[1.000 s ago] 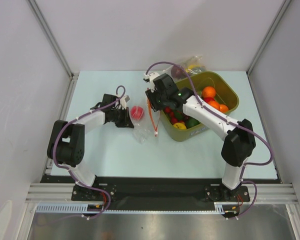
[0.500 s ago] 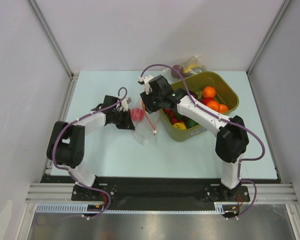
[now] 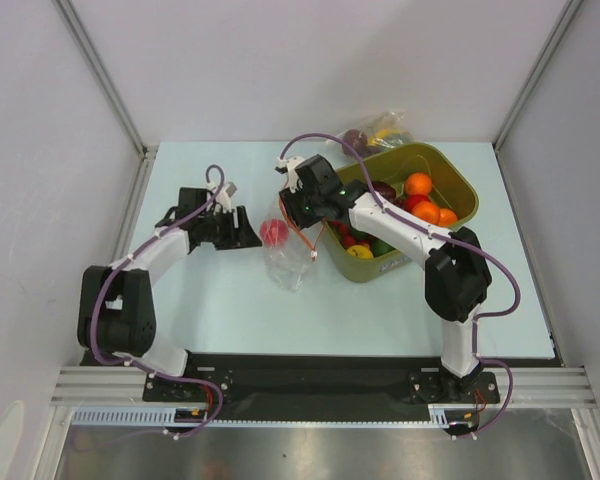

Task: Open the zip-top bag and remove the fake food

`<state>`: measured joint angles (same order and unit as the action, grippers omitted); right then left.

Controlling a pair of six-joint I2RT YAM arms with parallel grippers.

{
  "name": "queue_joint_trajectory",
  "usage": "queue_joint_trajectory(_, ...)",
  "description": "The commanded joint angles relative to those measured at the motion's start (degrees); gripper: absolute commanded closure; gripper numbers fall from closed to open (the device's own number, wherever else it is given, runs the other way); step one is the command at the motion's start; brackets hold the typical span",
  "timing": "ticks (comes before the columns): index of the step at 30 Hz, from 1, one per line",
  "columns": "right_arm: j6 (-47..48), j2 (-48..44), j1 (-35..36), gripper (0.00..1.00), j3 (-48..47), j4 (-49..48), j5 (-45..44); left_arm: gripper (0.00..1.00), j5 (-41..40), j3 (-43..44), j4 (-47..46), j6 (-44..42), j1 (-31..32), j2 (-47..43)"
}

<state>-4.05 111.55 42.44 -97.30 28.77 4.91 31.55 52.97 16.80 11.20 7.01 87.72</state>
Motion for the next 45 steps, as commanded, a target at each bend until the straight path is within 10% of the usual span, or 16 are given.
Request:
queue_joint_trajectory(1, -0.43, -0.63, -0.69, 0.60, 0.79, -0.74, -0.25, 0.33, 3.42, 0.90, -3.96, 2.68, -2.70, -0.63)
queue_joint_trajectory(21, -3.06, 0.78, -0.60, 0.59, 0.88, -2.40, 2.21, 0.31, 9.06, 5.03, -25.33, 15.70, -2.35, 14.49)
queue_joint_trajectory(27, -5.08, 2.27, -0.60, 0.58, 0.97, -4.07, 3.35, 0.61, 8.26, 4.43, -21.72, 13.85, -1.47, 14.67)
queue_joint_trajectory(45, -9.30, 9.30, -0.34, 0.25, -0.35, -11.11, -0.85, 1.00, 7.47, 3.63, -20.75, 11.91, 0.38, 17.30)
